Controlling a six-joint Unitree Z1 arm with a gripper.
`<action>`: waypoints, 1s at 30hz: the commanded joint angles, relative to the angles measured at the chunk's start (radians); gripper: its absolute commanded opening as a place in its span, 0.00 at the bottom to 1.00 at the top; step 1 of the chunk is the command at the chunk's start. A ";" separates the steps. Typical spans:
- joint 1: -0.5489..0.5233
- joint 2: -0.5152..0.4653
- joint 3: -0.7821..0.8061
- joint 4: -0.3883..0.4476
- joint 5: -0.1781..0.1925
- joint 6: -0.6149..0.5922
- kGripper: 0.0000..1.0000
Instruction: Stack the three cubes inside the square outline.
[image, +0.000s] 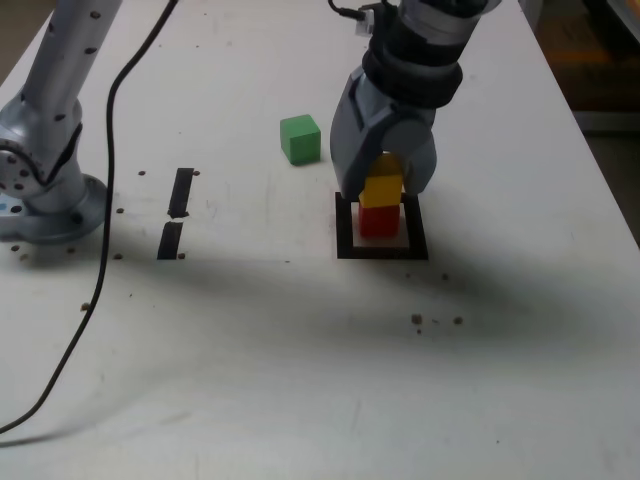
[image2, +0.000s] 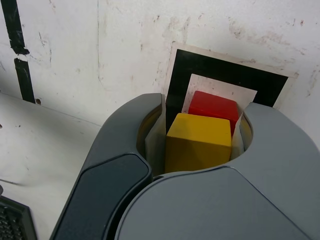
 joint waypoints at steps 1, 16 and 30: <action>-0.001 0.003 -0.001 -0.003 -0.005 0.000 0.46; -0.001 -0.022 -0.006 0.008 0.003 0.002 1.00; 0.186 -0.470 0.363 0.021 0.081 0.058 1.00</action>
